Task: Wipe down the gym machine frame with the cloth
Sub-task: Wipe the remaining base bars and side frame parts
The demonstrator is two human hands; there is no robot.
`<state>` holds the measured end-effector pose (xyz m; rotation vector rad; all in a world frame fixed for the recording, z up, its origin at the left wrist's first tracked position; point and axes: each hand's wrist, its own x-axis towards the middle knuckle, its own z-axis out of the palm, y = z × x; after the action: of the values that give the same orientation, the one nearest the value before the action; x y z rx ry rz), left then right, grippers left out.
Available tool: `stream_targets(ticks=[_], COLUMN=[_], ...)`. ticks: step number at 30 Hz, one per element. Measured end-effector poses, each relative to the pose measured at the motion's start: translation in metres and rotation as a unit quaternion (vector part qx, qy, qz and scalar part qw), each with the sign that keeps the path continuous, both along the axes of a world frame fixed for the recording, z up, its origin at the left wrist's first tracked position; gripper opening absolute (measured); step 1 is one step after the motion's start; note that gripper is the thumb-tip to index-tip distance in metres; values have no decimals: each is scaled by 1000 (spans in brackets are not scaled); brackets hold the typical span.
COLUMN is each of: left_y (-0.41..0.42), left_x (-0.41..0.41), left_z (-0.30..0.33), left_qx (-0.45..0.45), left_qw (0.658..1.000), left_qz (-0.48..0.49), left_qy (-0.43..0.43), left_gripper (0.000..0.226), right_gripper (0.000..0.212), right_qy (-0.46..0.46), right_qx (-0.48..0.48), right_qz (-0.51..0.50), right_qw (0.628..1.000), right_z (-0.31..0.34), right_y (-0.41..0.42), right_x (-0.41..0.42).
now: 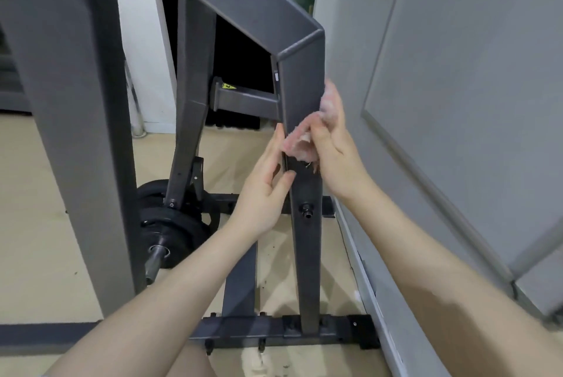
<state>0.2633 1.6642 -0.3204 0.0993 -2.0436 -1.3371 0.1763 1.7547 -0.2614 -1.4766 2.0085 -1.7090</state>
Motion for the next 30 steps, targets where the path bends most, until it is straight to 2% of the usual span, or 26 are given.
stream_targets(ticks=[2,4,6,8,11,13,17,19,23,25,27,28,30], left_y=[-2,-4,-3,0,-1,-1,1,-1,-5,-6,-8,-9,-11], left_x=[-4,-7,-7,-7,-6,-6,-4,-5,-6,-7,-7,-8,-8], left_z=[-2,-5,-5,-7,-8,-6,-3,-6,-12,-13,-14,-15,-16], left_qx=[-6,-30,-24,-23,-28,-23,-13,-6,-9,-13,-6,-1,7], left_qw=[1000,999,999,998,998,998,999,999,999,999,998,998,998], left_qz=[4,13,26,46,55,44,22,17,11,16,11,6,-9], left_qy=[7,22,23,27,31,27,37,40,44,50,57,58,55], left_gripper=[67,69,77,78,80,81,83,82,81,82,82,81,80], right_gripper=[107,110,98,71,57,54,63,69,60,62,61,59,49], right_qy=[20,42,1,-40,-31,-38,-67,-55,-25,-66,-178,-199,-142], right_qx=[28,32,2,-55,-89,-93,-91,-86,-105,-69,-48,-55,-73], right_qz=[-8,-5,-2,24,26,42,58,45,4,-17,-28,-35,-58], right_qw=[999,999,1000,997,995,994,992,994,994,995,982,978,985], right_z=[-22,-34,-26,-12,-17,-40,-85,-86,-84,-100,-105,-104,-90], right_y=[5,9,0,-12,-12,0,18,13,4,11,17,16,11], right_x=[0,-4,-9,-12,-13,-7,6,3,5,12,17,17,19])
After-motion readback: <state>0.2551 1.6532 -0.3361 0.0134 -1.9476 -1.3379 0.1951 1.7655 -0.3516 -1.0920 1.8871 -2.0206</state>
